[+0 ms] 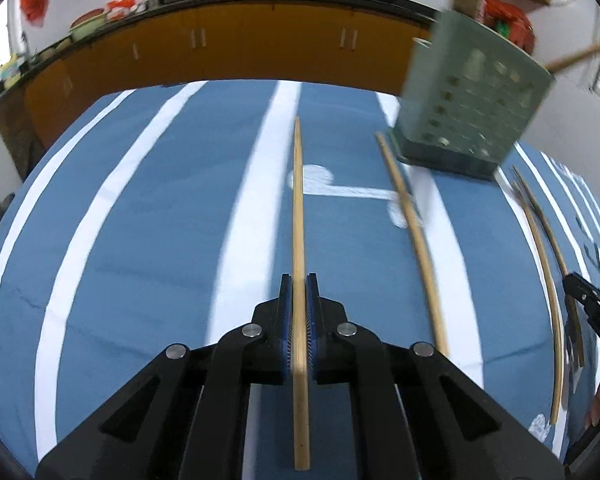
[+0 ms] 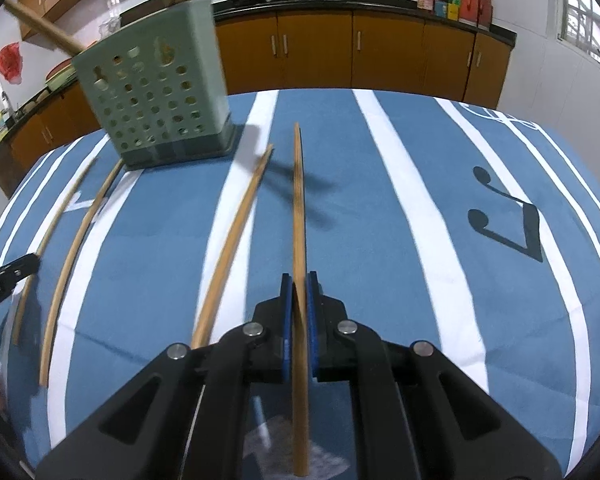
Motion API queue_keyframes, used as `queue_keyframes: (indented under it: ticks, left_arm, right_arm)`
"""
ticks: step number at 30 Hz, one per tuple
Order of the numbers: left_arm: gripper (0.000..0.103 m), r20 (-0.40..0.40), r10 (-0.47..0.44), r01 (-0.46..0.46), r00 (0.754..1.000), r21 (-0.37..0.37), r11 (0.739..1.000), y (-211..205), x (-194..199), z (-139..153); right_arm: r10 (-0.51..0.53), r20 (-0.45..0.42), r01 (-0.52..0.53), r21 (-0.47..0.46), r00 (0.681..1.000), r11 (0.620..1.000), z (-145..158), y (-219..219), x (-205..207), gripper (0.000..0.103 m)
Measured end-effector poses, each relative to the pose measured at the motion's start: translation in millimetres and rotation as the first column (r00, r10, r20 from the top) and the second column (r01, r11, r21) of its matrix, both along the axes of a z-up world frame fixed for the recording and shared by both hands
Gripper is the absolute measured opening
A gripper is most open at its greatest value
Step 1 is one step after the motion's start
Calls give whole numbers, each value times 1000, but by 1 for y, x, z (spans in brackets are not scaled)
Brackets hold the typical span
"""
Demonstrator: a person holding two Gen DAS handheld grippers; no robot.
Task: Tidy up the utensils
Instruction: 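Lift both chopsticks upright and carry them over the green caddy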
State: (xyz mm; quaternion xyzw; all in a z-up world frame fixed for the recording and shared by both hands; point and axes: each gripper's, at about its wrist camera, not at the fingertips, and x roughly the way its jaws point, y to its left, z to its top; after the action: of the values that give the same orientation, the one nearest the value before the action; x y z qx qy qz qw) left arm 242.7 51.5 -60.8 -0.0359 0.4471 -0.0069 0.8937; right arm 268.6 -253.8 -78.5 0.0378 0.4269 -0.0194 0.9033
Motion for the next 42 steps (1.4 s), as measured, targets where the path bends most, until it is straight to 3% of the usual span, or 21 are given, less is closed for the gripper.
queue_keyframes:
  ticks: [4, 9, 14, 37, 42]
  left_arm:
    - [7, 8, -1, 1, 1000, -46, 999, 12, 2, 0]
    - [8, 35, -8, 8, 999, -16, 1000, 7, -1, -1]
    - [8, 36, -5, 7, 999, -52, 999, 12, -1, -1]
    - [8, 36, -2, 5, 999, -81, 997, 16, -2, -2]
    - [8, 34, -13, 14, 999, -26, 1000, 9, -8, -1]
  right_arm:
    - [-22, 3, 22, 18, 1000, 1000, 0, -9, 4, 8]
    - [-23, 3, 23, 24, 1000, 999, 0, -10, 4, 8]
    - [-23, 3, 23, 29, 1000, 999, 0, -10, 3, 8]
    - [-20, 1, 20, 16, 1000, 1000, 0, -10, 4, 9]
    - [-21, 1, 21, 29, 1000, 999, 0, -10, -2, 9]
